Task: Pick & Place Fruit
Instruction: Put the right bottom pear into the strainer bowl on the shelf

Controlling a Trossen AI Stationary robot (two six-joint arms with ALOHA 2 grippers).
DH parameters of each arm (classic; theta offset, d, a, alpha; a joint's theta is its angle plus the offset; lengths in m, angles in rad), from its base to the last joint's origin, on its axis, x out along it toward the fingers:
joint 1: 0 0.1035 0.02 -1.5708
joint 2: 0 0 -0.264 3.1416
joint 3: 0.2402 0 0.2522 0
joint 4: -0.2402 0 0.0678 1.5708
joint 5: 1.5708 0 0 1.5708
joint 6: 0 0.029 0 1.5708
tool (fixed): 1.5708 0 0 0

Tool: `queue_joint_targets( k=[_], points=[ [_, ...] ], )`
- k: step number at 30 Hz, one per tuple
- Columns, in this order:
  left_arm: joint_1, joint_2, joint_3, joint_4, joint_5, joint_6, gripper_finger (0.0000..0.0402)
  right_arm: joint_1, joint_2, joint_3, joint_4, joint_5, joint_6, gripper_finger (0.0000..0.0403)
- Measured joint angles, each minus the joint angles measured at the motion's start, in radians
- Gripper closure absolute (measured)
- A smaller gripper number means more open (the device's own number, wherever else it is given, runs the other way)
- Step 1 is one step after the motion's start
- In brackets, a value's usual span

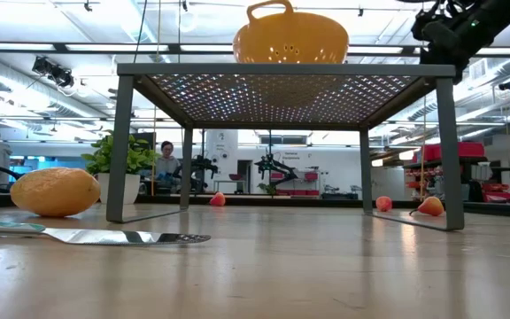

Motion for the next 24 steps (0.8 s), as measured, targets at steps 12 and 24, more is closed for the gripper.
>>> queue_joint_targets(
  k=[12,24],
  points=[
    [0.0,0.0,0.0,0.0,0.002,-0.002,0.0397,0.0,0.053,0.066,0.013,0.023,0.029,0.0355],
    [0.0,0.0,0.0,0.0,0.002,-0.013,0.0397,-0.021,0.177,0.08,0.007,0.012,0.072,0.0355]
  ],
)
